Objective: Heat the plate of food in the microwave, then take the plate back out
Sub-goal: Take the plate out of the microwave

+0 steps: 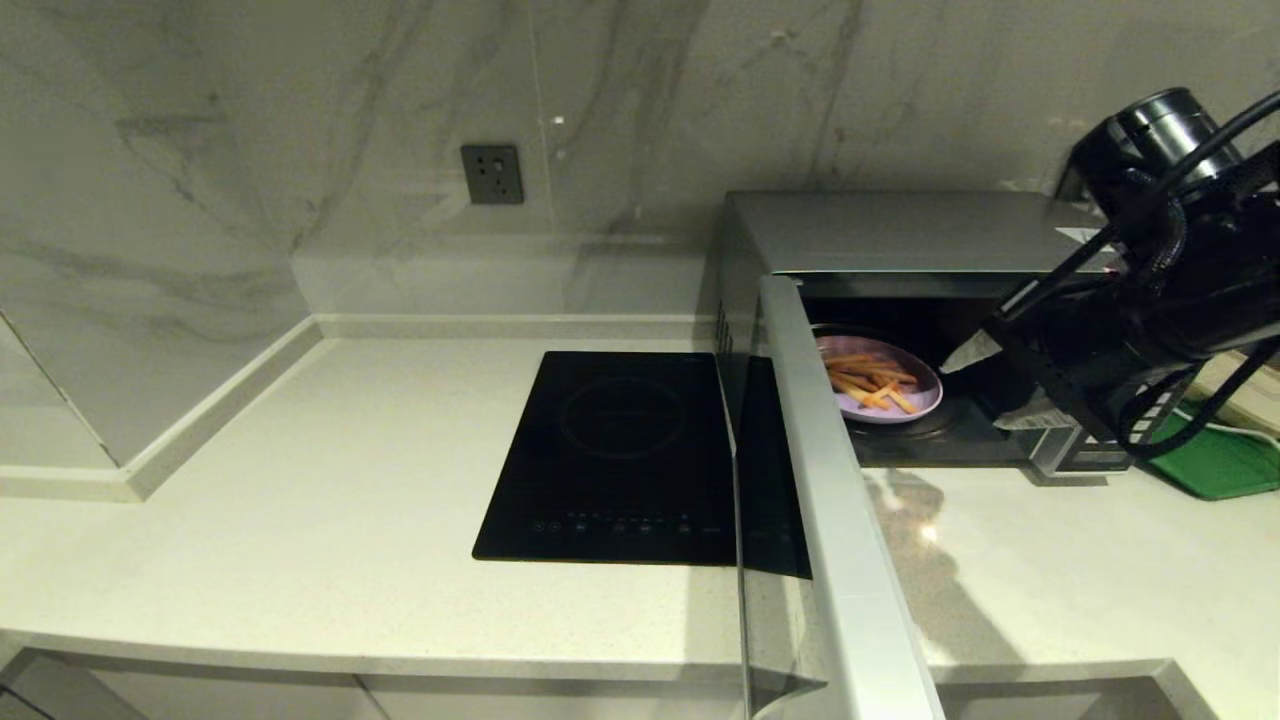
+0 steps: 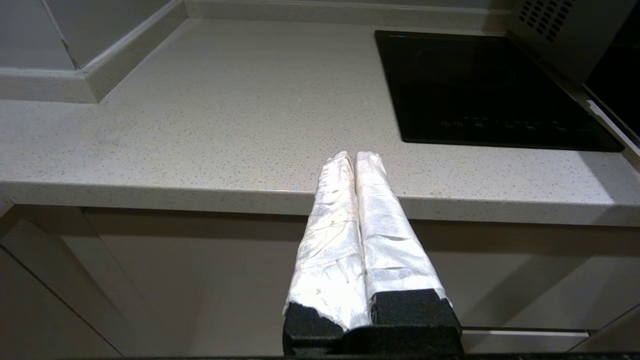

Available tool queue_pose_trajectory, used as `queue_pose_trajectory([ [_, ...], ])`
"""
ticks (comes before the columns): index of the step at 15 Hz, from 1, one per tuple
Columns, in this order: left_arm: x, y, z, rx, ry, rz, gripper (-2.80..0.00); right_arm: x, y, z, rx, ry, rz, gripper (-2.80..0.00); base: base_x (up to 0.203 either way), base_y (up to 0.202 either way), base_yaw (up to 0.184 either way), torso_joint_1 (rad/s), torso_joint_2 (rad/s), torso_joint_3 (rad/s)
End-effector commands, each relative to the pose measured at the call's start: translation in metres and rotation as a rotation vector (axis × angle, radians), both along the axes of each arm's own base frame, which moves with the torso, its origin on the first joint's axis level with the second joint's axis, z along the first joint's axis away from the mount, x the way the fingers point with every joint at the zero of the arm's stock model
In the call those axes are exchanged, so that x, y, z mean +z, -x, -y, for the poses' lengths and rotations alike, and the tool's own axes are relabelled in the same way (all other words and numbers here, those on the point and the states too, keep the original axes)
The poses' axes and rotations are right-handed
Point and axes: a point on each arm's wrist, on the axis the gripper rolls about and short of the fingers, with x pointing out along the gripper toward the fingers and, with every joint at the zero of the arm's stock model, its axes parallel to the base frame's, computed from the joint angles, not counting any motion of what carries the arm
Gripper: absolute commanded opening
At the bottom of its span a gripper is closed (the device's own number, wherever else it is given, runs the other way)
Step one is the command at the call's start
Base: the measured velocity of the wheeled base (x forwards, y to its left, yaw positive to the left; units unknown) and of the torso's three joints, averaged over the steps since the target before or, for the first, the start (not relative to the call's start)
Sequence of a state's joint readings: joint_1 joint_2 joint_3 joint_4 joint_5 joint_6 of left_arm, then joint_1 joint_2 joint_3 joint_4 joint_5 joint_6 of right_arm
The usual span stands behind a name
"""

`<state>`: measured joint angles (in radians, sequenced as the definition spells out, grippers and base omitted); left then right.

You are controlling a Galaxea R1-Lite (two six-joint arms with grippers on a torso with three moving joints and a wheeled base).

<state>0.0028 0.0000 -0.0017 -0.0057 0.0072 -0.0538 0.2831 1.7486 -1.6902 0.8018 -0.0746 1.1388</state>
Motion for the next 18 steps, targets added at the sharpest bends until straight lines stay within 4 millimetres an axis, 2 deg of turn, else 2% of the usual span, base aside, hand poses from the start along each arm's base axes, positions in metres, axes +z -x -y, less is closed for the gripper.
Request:
queue_pose_trajectory([
  [1, 0.000, 0.000, 0.000, 0.001, 0.001, 0.000, -2.80, -0.020, -0.028, 0.008, 0.006, -0.029, -0.032, 0.00, 0.000, 0.000, 0.000, 0.000, 0.00, 0.000],
  [4, 0.000, 0.000, 0.000, 0.001, 0.001, 0.000, -2.80, -0.044, -0.062, 0.015, -0.029, -0.020, -0.073, 0.00, 0.000, 0.000, 0.000, 0.000, 0.00, 0.000],
  [7, 0.000, 0.000, 0.000, 0.001, 0.001, 0.000, -2.80, -0.066, -0.083, 0.019, -0.056, -0.005, -0.120, 0.00, 0.000, 0.000, 0.000, 0.000, 0.00, 0.000],
  [13, 0.000, 0.000, 0.000, 0.001, 0.000, 0.000, -2.80, -0.085, -0.098, 0.026, -0.088, 0.003, -0.139, 0.00, 0.000, 0.000, 0.000, 0.000, 0.00, 0.000],
  [18, 0.000, 0.000, 0.000, 0.001, 0.000, 0.000, -2.80, -0.111, -0.113, 0.037, -0.136, 0.030, -0.194, 0.00, 0.000, 0.000, 0.000, 0.000, 0.00, 0.000],
])
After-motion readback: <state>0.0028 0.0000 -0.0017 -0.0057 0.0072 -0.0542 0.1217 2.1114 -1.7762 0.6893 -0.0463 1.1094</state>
